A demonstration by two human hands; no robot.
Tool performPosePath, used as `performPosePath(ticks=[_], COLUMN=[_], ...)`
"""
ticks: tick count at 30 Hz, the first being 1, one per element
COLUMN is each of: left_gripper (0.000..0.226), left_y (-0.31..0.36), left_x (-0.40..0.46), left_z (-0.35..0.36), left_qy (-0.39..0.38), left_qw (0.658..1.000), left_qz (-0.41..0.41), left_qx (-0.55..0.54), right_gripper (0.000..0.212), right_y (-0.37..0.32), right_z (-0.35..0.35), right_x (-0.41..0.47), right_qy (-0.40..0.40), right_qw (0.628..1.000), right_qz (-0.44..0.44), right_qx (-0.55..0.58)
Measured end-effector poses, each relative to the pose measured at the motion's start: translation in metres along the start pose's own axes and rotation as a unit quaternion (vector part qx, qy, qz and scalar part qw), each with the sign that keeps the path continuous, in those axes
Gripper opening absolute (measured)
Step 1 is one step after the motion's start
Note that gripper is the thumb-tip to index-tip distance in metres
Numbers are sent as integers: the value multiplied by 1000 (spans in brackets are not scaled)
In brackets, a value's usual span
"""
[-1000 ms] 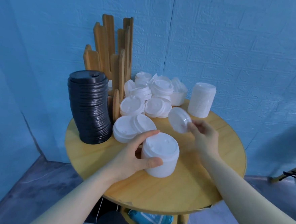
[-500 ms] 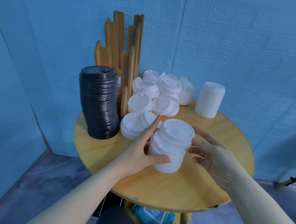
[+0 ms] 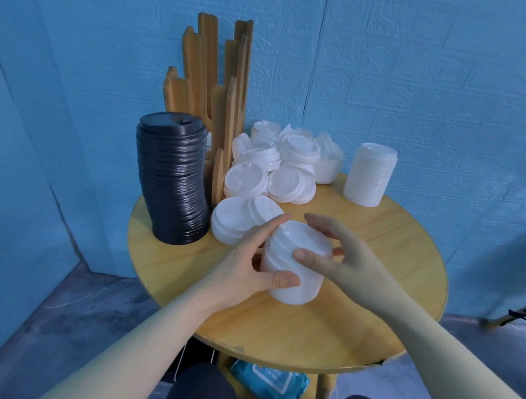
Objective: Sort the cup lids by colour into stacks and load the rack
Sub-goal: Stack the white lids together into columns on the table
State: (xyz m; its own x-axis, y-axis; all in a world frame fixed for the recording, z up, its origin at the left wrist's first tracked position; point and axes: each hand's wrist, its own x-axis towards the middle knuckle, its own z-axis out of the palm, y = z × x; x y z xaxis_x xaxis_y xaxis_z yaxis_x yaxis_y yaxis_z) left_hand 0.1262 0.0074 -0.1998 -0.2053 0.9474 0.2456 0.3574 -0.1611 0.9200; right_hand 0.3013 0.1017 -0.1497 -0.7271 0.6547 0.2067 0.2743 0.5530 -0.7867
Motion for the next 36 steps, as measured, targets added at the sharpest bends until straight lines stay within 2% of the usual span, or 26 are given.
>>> performPosePath(ticks=[4, 7, 9, 15, 22, 27, 30, 32, 36], left_gripper=[106, 110, 108, 115, 114, 112, 102, 95, 95], left_y=[-1, -1, 1, 1, 0, 2, 3, 3, -1], left_x=[0, 0, 0, -1, -2, -3, -6, -12, -29], left_z=[-2, -2, -2, -2, -1, -5, -9, -13, -31], left_qy=[-15, -18, -21, -47, -43, -55, -65, -48, -19], left_qw=[999, 999, 998, 998, 998, 998, 998, 999, 999], left_qz=[-25, -33, -35, -46, -44, -30, -20, -15, -24], left_qx=[-26, -35, -41, -1, 29, 22, -3, -7, -22], right_gripper=[54, 50, 49, 46, 45, 47, 48, 45, 38], right_y=[7, 10, 9, 7, 12, 22, 21, 19, 7], right_z=[-12, -23, -23, -12, 11, 17, 20, 24, 41], right_x=[11, 14, 15, 14, -2, -6, -8, -10, -12], right_qy=[-94, -162, -179, -155, -56, -71, -72, -87, -126], right_qw=[994, 985, 982, 987, 996, 991, 990, 988, 981], right_qz=[1, -16, -33, -33, -60, -59, -60, -64, -73], right_qx=[61, 58, 41, 17, 28, 95, 106, 114, 129])
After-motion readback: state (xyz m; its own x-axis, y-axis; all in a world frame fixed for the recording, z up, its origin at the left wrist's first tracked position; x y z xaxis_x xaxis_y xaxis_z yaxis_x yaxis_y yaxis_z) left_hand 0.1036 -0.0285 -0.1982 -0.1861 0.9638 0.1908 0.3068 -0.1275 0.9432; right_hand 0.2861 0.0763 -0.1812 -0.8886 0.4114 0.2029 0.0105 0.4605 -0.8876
